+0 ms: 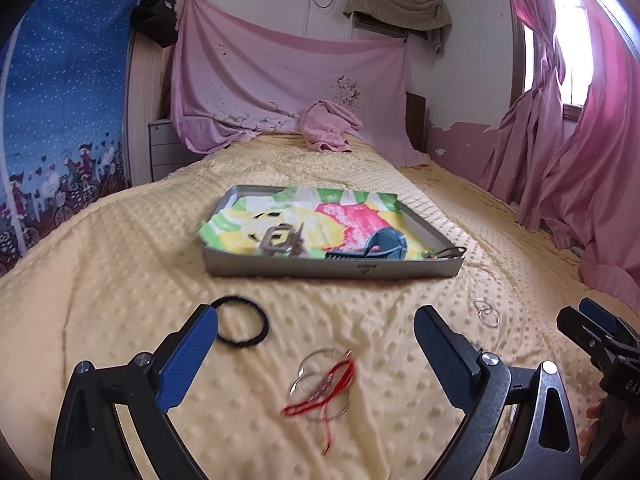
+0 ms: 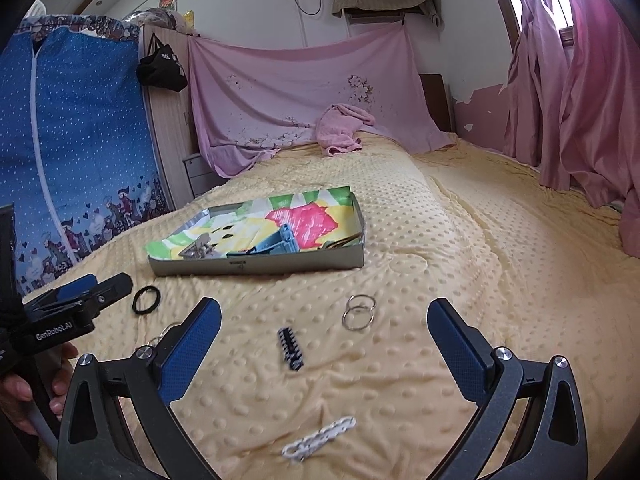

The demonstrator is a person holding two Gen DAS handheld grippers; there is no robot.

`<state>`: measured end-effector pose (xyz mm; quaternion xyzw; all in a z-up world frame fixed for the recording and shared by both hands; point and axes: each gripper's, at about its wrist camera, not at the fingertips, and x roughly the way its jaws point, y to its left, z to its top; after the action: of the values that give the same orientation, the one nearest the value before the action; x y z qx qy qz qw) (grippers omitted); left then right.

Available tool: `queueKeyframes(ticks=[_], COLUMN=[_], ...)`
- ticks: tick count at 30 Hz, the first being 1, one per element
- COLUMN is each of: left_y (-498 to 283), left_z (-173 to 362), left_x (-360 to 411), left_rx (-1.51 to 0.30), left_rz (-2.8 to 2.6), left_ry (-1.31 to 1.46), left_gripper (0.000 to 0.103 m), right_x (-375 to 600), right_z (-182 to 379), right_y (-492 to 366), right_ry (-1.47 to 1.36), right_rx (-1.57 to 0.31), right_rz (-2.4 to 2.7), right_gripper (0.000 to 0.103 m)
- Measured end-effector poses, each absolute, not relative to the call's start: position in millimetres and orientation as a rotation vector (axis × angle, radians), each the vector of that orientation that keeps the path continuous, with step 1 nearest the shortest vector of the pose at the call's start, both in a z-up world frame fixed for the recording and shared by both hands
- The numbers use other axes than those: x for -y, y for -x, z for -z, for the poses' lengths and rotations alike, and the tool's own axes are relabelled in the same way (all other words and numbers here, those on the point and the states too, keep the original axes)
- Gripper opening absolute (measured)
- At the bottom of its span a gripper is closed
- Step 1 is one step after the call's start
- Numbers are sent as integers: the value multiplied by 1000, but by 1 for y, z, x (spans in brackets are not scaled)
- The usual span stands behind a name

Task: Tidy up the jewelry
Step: 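Withdraw both tools and reach toward the red string and striped clip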

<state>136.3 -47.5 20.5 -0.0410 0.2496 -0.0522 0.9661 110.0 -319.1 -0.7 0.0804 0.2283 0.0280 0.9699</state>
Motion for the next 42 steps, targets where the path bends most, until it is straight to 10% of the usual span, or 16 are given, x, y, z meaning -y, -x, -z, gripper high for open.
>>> queueKeyframes(ticks=[42], left_y=[-111], left_z=[13], left_x=[28], left_rx=[-543], left_rz=[100], left_ry=[41], left_gripper=[99], right_x=[285], right_z=[13], right_y=[-115], right_ry=[-75], right_rx=[-512], right_rz=[-113], right_gripper=[101])
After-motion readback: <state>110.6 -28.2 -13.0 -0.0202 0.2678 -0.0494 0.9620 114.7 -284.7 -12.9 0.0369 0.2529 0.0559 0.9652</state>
